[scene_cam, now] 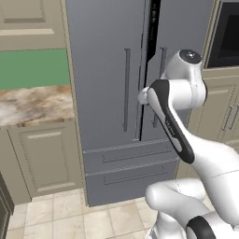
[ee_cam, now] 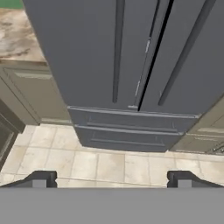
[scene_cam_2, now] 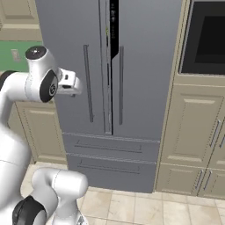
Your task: Take the lemon wedge from the fridge and place it on the plate with fish on the dining counter.
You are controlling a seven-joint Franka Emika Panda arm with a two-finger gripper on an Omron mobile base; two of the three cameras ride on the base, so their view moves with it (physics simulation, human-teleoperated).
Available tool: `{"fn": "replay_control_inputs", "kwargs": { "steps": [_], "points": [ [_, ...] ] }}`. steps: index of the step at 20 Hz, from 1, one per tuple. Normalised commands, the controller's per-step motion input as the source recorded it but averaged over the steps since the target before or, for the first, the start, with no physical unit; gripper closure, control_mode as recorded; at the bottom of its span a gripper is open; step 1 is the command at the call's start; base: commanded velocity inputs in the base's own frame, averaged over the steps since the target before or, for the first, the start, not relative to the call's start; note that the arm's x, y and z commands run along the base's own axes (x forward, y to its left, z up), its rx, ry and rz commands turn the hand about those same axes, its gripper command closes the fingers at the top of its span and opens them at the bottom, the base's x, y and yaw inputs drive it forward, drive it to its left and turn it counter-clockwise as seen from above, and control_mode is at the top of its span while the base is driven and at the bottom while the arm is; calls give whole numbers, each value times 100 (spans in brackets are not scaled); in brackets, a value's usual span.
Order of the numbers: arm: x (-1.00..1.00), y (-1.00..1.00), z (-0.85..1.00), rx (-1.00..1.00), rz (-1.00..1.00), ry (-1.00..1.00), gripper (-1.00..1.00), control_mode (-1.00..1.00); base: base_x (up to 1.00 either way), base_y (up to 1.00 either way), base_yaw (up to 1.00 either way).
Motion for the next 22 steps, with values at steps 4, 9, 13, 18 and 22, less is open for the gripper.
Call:
{"fn": "replay_control_inputs", "kwargs": {
  "steps": [4, 9, 13, 18, 22],
  "points": [
    [49, 0, 43, 7, 0, -35, -100, -100, 0, 0, 0],
    [88, 8, 6, 1, 0, -9, -100, -100, 0, 0, 0],
    [100, 9, -1, 0, 0, 0, -100, -100, 0, 0, 0],
    [84, 5, -18, 0, 0, 0, -100, -100, 0, 0, 0],
    [86, 0, -43, 0, 0, 3, -100, -100, 0, 0, 0]
  ]
}}
